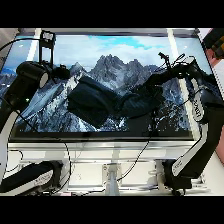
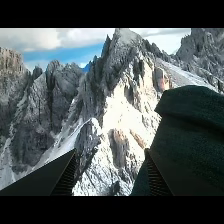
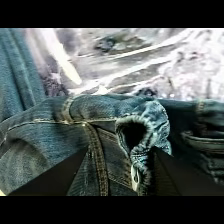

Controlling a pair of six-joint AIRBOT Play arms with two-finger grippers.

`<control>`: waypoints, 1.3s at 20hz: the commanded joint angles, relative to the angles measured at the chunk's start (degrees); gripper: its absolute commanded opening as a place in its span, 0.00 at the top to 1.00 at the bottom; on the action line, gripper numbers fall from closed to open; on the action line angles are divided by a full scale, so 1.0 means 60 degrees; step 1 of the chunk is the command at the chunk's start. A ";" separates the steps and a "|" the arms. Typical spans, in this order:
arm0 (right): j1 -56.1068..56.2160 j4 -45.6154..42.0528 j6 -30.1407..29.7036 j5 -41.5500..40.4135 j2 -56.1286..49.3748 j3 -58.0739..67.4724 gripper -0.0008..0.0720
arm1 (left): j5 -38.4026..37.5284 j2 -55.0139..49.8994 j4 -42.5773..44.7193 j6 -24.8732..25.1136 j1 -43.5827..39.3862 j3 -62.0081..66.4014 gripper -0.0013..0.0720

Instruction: Fold the clothes and pants, and hang the long-sleeved shirts on hangers.

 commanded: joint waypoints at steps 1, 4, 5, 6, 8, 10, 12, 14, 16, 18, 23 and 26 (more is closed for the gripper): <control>0.0273 -0.1297 -0.0036 -0.0390 -0.0004 0.0051 0.37 | 0.0000 -0.0004 0.0000 0.0004 -0.0007 -0.0004 0.30; 0.0637 -0.2776 -0.0036 -0.1140 -0.0004 0.0051 0.36 | 0.0000 -0.0004 0.0000 0.0004 -0.0004 -0.0004 0.30; 0.0739 -0.2809 -0.0058 -0.1224 -0.0004 0.0051 0.36 | 0.0000 -0.0004 0.0000 0.0004 -0.0007 -0.0004 0.30; 0.0812 -0.2747 -0.0255 -0.1242 -0.0004 0.0051 0.36 | 0.0004 -0.0004 0.0000 0.0004 -0.0007 -0.0004 0.30; 0.0896 -0.2561 -0.0634 -0.1286 -0.0004 0.0051 0.36 | 0.0004 -0.0004 0.0000 0.0004 -0.0007 -0.0004 0.30; 0.0965 -0.2601 -0.0630 -0.1384 -0.0004 0.0051 0.57 | 0.0004 -0.0004 0.0000 0.0000 -0.0004 -0.0004 0.30; 0.1005 -0.2495 -0.0623 -0.1388 0.0007 0.0066 0.89 | 0.0004 -0.0007 -0.0004 0.0000 -0.0007 -0.0004 0.30; 0.1042 -0.2503 -0.0623 -0.1395 0.0087 0.0222 0.89 | 0.0000 -0.0069 -0.0149 0.0004 -0.0007 -0.0004 0.37; 0.1045 -0.2517 -0.0488 -0.1501 0.0324 0.0601 0.90 | -0.0106 -0.0237 -0.0849 0.0004 -0.0007 -0.0011 0.37; 0.1038 -0.2535 -0.0419 -0.1770 0.0772 0.1126 0.90 | -0.0277 -0.0452 -0.1829 0.0000 -0.0004 -0.0106 0.61; 0.1016 -0.2663 -0.0572 -0.2076 0.2601 0.1537 0.90 | -0.0197 -0.0251 -0.4404 0.0007 -0.0015 -0.1825 0.70; 0.0954 -0.3268 -0.0798 -0.1541 0.3646 0.1534 0.90 | 0.0127 0.0481 -0.5916 0.0015 -0.0015 -0.3293 0.70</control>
